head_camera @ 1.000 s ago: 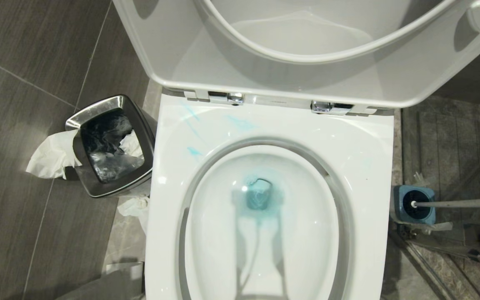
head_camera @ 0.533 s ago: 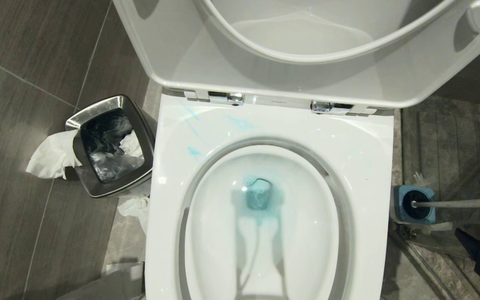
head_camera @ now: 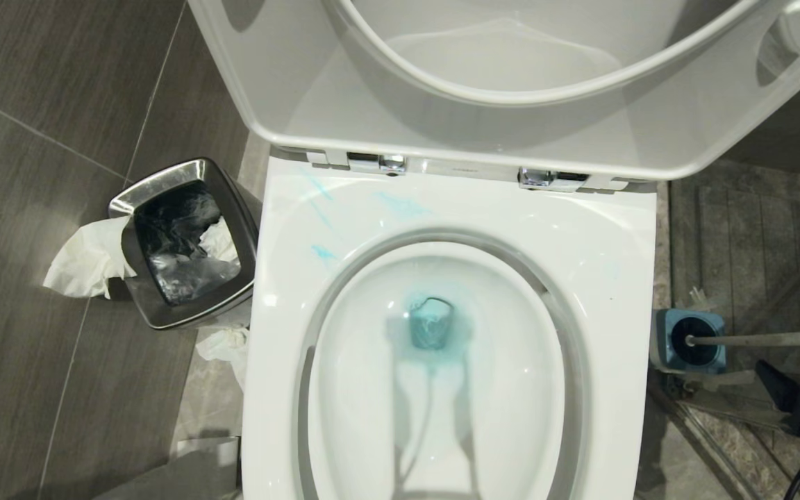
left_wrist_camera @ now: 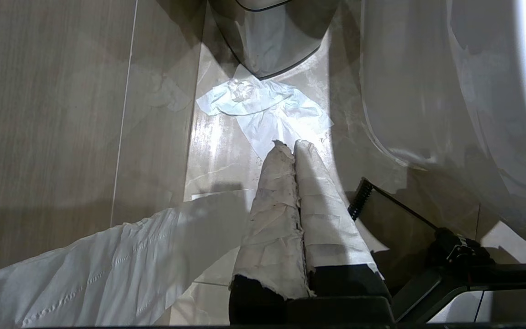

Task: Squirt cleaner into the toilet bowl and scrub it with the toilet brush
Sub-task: Scrub the toilet bowl

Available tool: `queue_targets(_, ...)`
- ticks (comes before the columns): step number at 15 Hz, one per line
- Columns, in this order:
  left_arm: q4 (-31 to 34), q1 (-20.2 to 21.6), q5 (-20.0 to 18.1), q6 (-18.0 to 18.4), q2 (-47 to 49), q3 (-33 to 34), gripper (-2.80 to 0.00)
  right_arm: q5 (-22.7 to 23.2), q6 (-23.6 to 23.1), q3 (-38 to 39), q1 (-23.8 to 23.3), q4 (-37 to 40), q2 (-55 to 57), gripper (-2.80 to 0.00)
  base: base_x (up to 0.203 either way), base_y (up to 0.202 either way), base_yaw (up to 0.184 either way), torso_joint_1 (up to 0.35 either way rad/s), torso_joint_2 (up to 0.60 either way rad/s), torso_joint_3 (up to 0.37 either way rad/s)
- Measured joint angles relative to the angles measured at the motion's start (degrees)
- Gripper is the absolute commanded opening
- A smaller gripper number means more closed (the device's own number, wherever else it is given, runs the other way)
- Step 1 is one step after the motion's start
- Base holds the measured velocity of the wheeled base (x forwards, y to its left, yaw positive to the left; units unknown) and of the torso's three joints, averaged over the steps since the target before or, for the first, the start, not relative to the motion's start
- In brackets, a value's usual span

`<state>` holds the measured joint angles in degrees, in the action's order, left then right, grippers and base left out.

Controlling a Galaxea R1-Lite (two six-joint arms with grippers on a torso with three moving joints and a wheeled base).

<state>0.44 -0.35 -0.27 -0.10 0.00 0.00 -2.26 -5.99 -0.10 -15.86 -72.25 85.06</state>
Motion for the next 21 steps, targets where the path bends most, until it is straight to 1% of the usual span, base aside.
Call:
queue_targets(5, -0.01, 0.0, 0.02, 0.02, 0.0, 0.0, -2.8, 1.43, 0.09, -1.63, -1.02, 1.22, 1.26, 0.0, 0.0, 0.0, 0.0, 0.0, 0.0, 0.0)
queue_targets(8, 0.0, 0.0, 0.0, 0.0, 0.0, 0.0, -2.8, 5.26, -0.14, -5.05, -2.36, 4.88, 1.37, 0.0, 0.0, 0.0, 0.0, 0.0, 0.0, 0.0)
queue_targets(11, 0.0, 0.0, 0.0, 0.0, 0.0, 0.0, -2.8, 10.61, -0.33, -9.83, -5.87, 10.6, 1.35, 0.0, 0.0, 0.0, 0.0, 0.0, 0.0, 0.0)
queue_targets(13, -0.02, 0.0, 0.02, 0.02, 0.0, 0.0, -2.8, 13.79, -0.29, -12.01, -7.64, 12.15, 1.35, 0.0, 0.0, 0.0, 0.0, 0.0, 0.0, 0.0)
queue_targets(14, -0.01, 0.0, 0.02, 0.0, 0.0, 0.0, -2.8, 14.65, -0.18, -12.55, -8.1, 12.2, 1.31, 0.0, 0.0, 0.0, 0.0, 0.0, 0.0, 0.0)
queue_targets(18, 0.0, 0.0, 0.01, 0.01, 0.0, 0.0, -2.8, 15.13, 0.9, -13.0, -8.58, 11.88, 0.96, 0.0, 0.0, 0.0, 0.0, 0.0, 0.0, 0.0)
queue_targets(21, 0.0, 0.0, 0.01, 0.0, 0.0, 0.0, -2.8, 15.59, 0.87, -13.1, -8.62, 11.55, 0.91, 0.0, 0.0, 0.0, 0.0, 0.0, 0.0, 0.0)
